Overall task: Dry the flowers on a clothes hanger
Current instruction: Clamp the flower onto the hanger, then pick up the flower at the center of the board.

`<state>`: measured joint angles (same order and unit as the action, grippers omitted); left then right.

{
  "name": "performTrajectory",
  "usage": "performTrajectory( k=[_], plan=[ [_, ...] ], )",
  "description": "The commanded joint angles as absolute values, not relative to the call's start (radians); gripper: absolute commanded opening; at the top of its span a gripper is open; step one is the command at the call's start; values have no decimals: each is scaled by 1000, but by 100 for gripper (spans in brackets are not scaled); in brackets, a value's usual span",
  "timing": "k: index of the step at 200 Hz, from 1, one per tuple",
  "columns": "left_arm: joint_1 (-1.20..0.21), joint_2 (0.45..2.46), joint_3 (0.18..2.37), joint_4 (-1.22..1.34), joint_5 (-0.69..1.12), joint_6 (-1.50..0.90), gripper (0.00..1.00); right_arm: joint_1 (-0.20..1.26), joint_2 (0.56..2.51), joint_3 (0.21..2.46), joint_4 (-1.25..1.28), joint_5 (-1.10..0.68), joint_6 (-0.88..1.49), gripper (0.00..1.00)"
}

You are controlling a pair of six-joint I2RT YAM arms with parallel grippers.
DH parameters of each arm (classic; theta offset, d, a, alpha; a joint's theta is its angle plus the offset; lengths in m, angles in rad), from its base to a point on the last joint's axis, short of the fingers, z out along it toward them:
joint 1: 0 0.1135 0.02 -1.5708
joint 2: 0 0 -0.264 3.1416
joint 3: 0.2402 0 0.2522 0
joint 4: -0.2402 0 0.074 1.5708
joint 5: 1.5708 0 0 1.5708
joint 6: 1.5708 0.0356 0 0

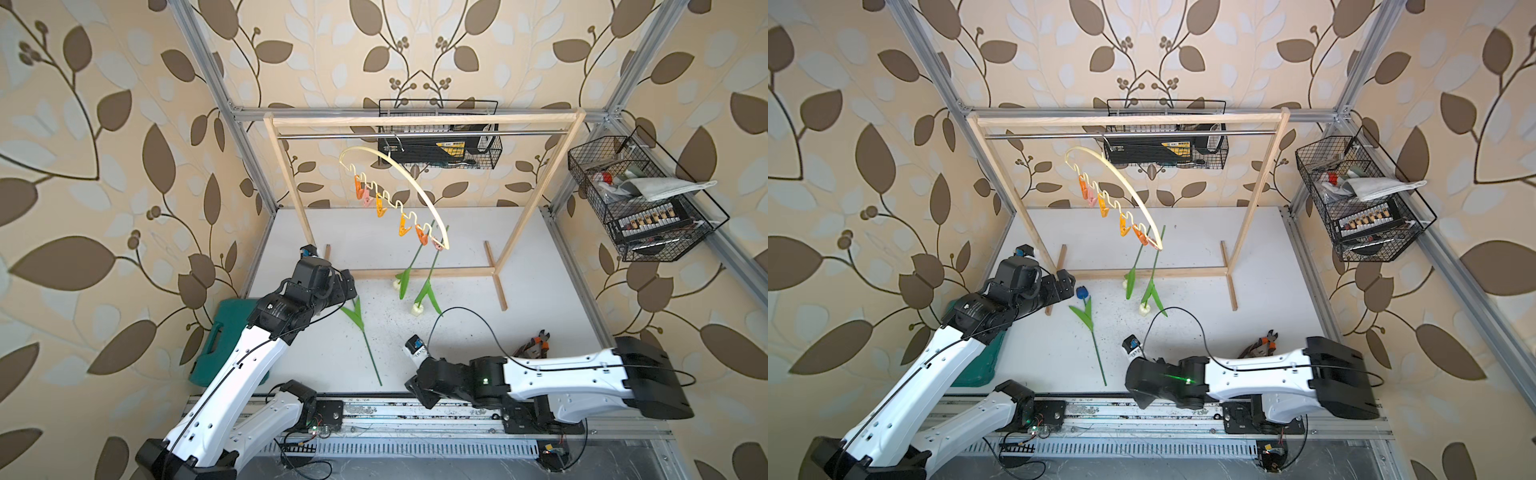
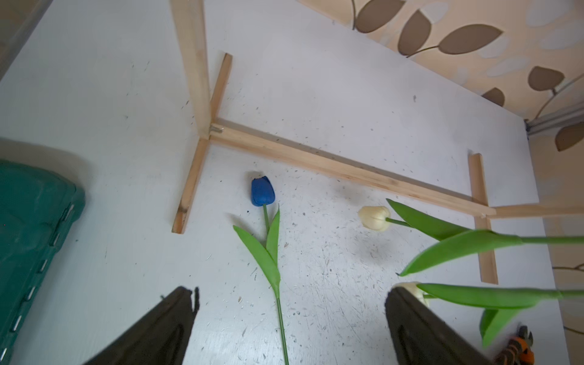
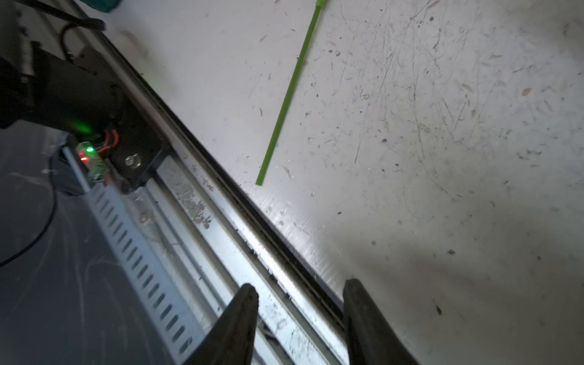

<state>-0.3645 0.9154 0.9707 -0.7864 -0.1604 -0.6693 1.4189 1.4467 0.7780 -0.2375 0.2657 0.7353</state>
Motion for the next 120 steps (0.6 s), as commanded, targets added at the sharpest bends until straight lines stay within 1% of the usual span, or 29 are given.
performTrajectory(
  k=[1,33,62,77,93,120],
  plan=[
    [-237,877,934,-787,-67,-747,99,1409,1624,942,-144,356,704,47],
    [-66,815,852,-761,34,-787,99,1323,1843,1131,-127,233,674,46],
    [54,822,772,-703,176,-811,98,1260,1978,1237,-157,208,654,45],
    [76,830,751,-687,196,-813,96,1245,2029,1287,-185,199,644,41],
    [78,820,747,-690,181,-813,94,1244,2064,1328,-219,202,637,33],
    [80,792,744,-683,181,-813,94,1244,2088,1338,-246,211,656,26]
  ],
)
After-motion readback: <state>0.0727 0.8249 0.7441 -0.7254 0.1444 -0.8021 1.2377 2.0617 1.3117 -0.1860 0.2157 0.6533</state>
